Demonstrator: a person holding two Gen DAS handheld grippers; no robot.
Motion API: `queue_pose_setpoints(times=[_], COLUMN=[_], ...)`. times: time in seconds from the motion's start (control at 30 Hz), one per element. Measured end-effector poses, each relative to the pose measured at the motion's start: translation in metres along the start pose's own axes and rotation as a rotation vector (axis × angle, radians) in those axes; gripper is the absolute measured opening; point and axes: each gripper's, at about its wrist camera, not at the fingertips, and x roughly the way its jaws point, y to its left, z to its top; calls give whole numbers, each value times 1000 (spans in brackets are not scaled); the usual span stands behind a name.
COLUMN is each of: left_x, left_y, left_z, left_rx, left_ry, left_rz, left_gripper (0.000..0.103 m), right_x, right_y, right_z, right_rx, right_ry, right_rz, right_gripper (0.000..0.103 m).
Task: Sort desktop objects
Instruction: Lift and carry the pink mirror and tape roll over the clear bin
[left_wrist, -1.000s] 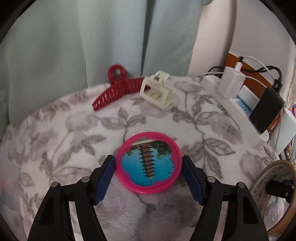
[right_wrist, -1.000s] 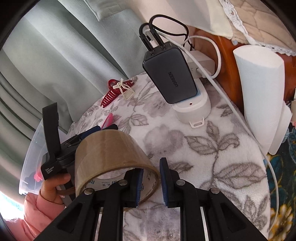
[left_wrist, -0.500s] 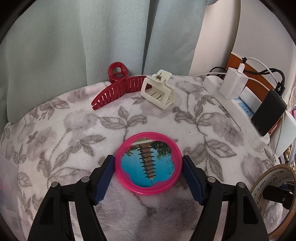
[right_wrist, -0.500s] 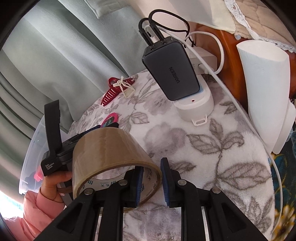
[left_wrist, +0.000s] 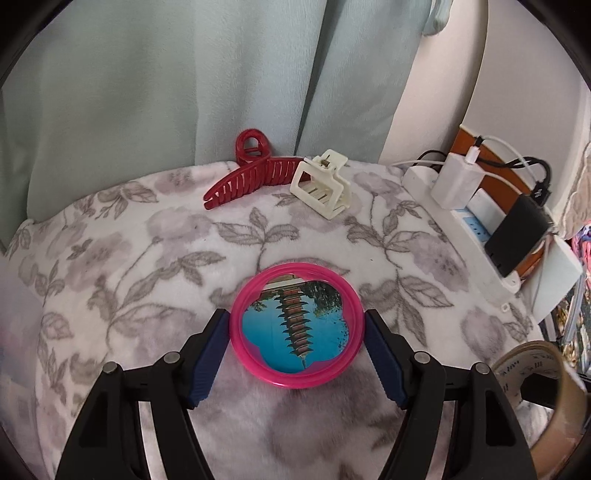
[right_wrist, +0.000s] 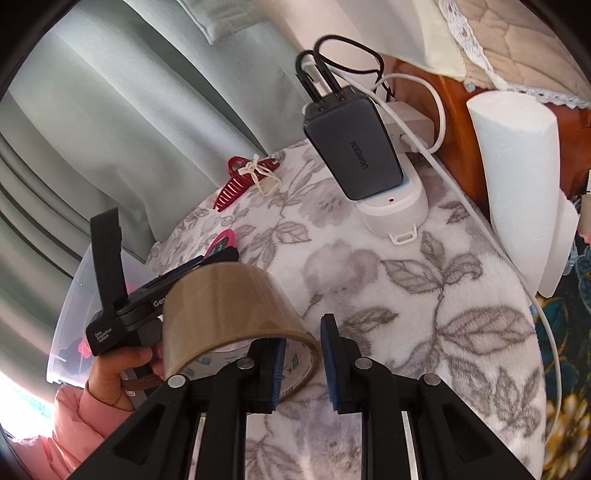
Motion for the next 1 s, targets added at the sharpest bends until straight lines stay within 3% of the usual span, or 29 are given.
queue_pose_setpoints(times=[0.53, 0.77, 1.0], left_x=[-66, -85, -94], left_y=[13, 17, 21], left_z=[-14, -21, -25], left_rx=[-70, -79, -95], left_ry=[-87, -107, -120], left_rz=[-30, -48, -48], left_gripper=[74, 74, 74], right_x=[-21, -11, -9], right_y=[26, 23, 28], right_z=[-23, -16, -12], right_rx=[-31, -2, 7], right_ry=[-15, -8, -32], right_rz=[-41, -102, -106], right_gripper=[20, 22, 20])
